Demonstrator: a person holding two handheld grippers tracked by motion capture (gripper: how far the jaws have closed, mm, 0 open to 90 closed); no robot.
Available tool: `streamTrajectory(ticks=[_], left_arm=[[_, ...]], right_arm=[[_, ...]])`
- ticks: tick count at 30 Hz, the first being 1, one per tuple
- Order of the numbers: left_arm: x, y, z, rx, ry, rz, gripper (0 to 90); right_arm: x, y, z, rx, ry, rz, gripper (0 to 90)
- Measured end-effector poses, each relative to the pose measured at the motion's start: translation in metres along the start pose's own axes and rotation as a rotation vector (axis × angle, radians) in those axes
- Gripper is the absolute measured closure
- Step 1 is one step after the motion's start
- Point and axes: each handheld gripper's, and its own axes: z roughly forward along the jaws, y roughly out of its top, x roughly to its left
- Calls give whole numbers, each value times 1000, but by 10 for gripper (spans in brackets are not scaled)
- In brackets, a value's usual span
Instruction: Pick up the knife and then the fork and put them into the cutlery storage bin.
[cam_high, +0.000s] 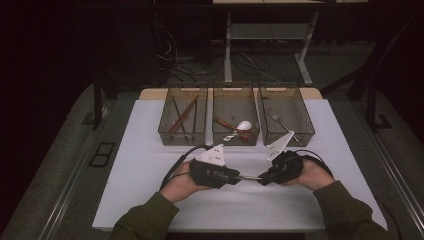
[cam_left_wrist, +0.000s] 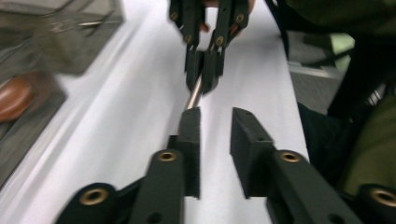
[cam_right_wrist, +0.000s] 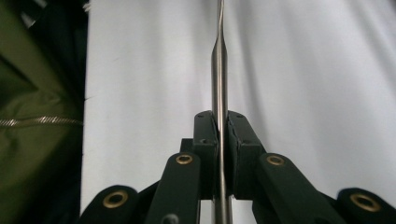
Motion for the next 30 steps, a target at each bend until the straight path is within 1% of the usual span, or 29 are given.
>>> streamTrajectory(ticks=[2,5,6,7,9,13,14,15,16,17,19,20,22,27,30], left_arm=[[0,-6,-8,-16,22,-46,680],[1,-16,-20,-28,67,-87,630],[1,-20,-23,-31,82,-98,615],[2,-24,-27,-28,97,-99,599],[2,-33,-31,-37,123,-128,551],[3,-49,-39,-38,175,-166,500],[3,-53,-41,-40,183,-175,490],[2,-56,-42,-46,194,-189,475],[2,-60,-44,-44,210,-191,457],[2,-63,-45,-43,221,-194,443],[2,-71,-48,-44,245,-193,402],[1,-74,-48,-52,253,-207,395],[0,-79,-51,-45,274,-212,378],[-2,-90,-56,-58,302,-235,289],[-2,-96,-58,-53,320,-246,227]], right_arm=[[-3,-4,-7,-25,-20,22,831],[-8,-10,-17,-63,-57,57,831],[-10,-11,-20,-74,-66,65,831],[-12,-13,-23,-85,-73,74,831],[-15,-16,-29,-102,-98,95,831],[-20,-20,-40,-134,-130,127,831],[-20,-20,-42,-152,-131,158,831],[-22,-21,-45,-162,-145,164,831],[-22,-22,-48,-172,-152,182,831],[-24,-23,-52,-175,-168,184,831],[-27,-24,-59,-188,-197,203,831],[-29,-24,-62,-198,-205,210,831],[-33,-25,-68,-215,-226,229,831],[-42,-26,-80,-248,-275,269,831],[-48,-25,-87,-265,-309,301,831]])
